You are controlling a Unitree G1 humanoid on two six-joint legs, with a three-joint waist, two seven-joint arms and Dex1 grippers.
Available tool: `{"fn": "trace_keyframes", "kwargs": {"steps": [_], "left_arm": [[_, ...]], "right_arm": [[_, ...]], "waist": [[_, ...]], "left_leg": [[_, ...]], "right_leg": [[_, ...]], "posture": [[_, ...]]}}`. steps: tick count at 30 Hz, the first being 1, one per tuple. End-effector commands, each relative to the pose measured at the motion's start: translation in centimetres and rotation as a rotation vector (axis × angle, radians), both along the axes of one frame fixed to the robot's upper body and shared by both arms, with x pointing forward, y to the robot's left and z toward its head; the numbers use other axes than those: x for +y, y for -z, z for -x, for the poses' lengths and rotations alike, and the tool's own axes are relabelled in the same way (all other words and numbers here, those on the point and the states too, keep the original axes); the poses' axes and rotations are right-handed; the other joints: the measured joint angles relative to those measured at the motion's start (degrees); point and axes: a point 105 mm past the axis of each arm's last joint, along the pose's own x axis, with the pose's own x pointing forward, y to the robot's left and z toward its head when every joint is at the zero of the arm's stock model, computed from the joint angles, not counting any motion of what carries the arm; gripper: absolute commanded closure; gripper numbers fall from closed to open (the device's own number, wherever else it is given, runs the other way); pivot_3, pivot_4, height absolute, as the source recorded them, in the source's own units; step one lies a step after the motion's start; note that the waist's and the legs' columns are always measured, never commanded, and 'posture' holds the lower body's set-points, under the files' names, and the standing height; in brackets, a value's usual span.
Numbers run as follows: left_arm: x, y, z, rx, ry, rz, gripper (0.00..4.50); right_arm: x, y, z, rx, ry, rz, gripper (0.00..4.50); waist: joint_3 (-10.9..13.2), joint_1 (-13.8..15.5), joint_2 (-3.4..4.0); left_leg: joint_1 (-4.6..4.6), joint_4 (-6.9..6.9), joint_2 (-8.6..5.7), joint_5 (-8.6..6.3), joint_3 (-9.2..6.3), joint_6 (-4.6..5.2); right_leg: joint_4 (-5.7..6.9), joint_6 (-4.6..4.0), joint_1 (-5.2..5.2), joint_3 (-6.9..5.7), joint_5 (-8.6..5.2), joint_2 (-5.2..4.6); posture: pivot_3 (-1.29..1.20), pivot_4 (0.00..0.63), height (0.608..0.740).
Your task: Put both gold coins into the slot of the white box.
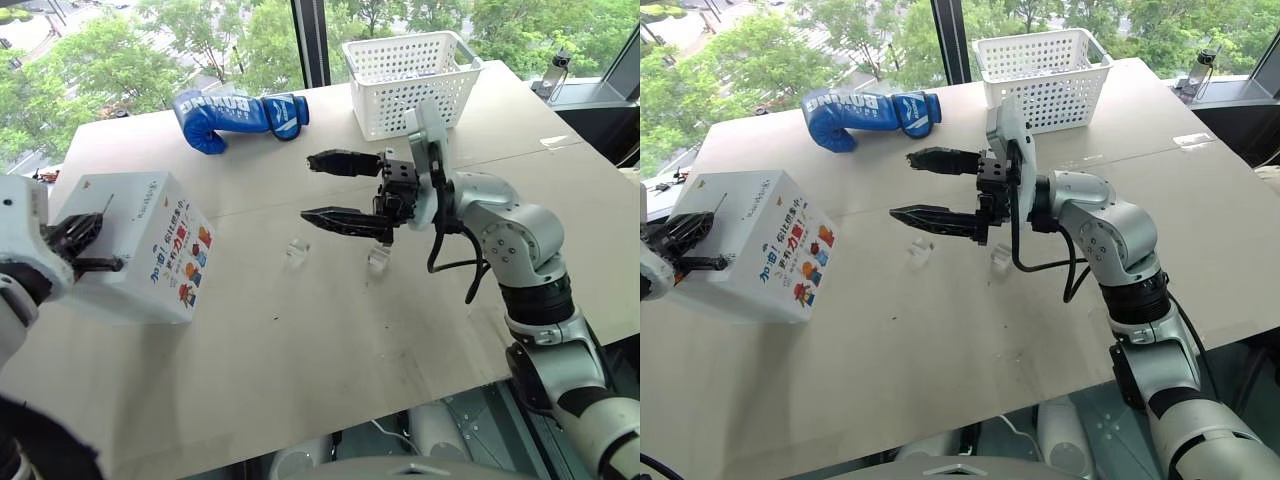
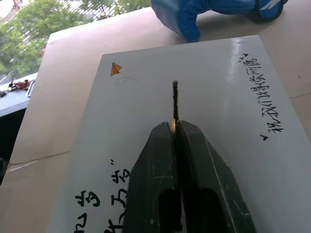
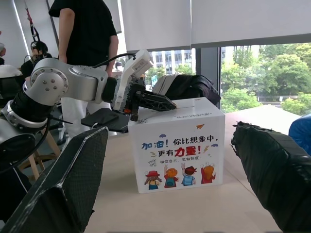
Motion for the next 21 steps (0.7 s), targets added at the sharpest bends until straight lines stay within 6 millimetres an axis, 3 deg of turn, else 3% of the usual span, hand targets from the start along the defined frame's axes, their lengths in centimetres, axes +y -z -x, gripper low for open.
{"fn": "trace_keyframes", "kwargs": {"steps": [1,4,7,9,11,14,16,21], "left_arm": [[1.1,2.3,0.2,0.078,-0.063,0.041,2.61],[0.9,0.3,-0.4,-0.034,-0.045,0.027,1.46],[-2.8,-3.4,-1.1,-0.25,0.152,0.017,0.05],[-5.7,-4.7,-0.8,-0.33,0.305,0.009,0.05],[-8.3,-4.7,-0.2,-0.345,0.431,0.007,0.05],[-13.4,-2.8,0.9,-0.307,0.607,0.014,0.05],[-15.6,-1.1,1.4,-0.257,0.66,0.011,0.05],[-18.9,4.7,3.4,-0.078,0.74,0.009,0.05]], "right_arm": [[0.1,-1.6,0.8,-0.073,-0.02,-0.027,0.0],[0.0,-1.6,0.8,-0.073,-0.017,-0.024,0.0],[-0.6,-1.1,0.5,-0.071,0.001,-0.011,0.0],[-1.0,-0.6,0.3,-0.068,0.016,0.002,0.0],[-1.5,0.2,0.1,-0.067,0.036,0.02,0.0],[-3.0,2.0,-0.3,-0.044,0.091,0.022,0.0],[-4.3,3.7,-0.5,-0.036,0.137,0.051,0.0],[-8.3,8.6,-0.7,0.0,0.265,0.17,0.0]], "waist": [[0.0,0.1,0.0],[0.0,0.2,0.0],[0.0,0.6,-0.2],[0.0,0.6,-0.66],[-0.1,0.6,-0.83],[-0.1,0.5,-0.83],[0.0,0.6,-0.83],[0.0,0.6,-0.81]], "left_leg": [[0.0,0.0,0.0,0.0,0.01,0.0],[-0.01,0.01,0.0,0.0,-0.01,-0.01],[-0.09,0.04,-0.01,0.01,-0.09,-0.02],[-0.26,0.12,-0.01,0.05,-0.21,-0.09],[-0.5,0.18,0.0,0.04,-0.33,-0.09],[-0.56,0.14,-0.01,-0.02,-0.28,0.01],[-0.61,0.06,0.0,-0.05,-0.28,0.06],[-0.59,0.05,0.0,-0.07,-0.17,0.1]], "right_leg": [[0.0,0.0,0.0,0.01,0.0,0.0],[0.0,0.0,0.01,-0.01,0.0,-0.01],[-0.03,0.0,0.03,-0.11,0.0,-0.04],[-0.06,-0.01,-0.04,-0.23,0.01,-0.05],[-0.23,-0.01,-0.12,-0.36,0.02,-0.08],[-0.43,-0.01,-0.15,-0.31,0.01,-0.13],[-0.58,-0.01,-0.16,-0.32,0.01,-0.14],[-0.65,-0.01,-0.11,-0.24,0.01,-0.09]], "posture": [[0.0,0.15,0.721],[0.0,0.15,0.721],[0.0,0.15,0.721],[0.0,0.15,0.721],[0.0,0.15,0.721],[0.0,0.15,0.721],[0.0,0.15,0.721],[0.0,0.15,0.721]]}}
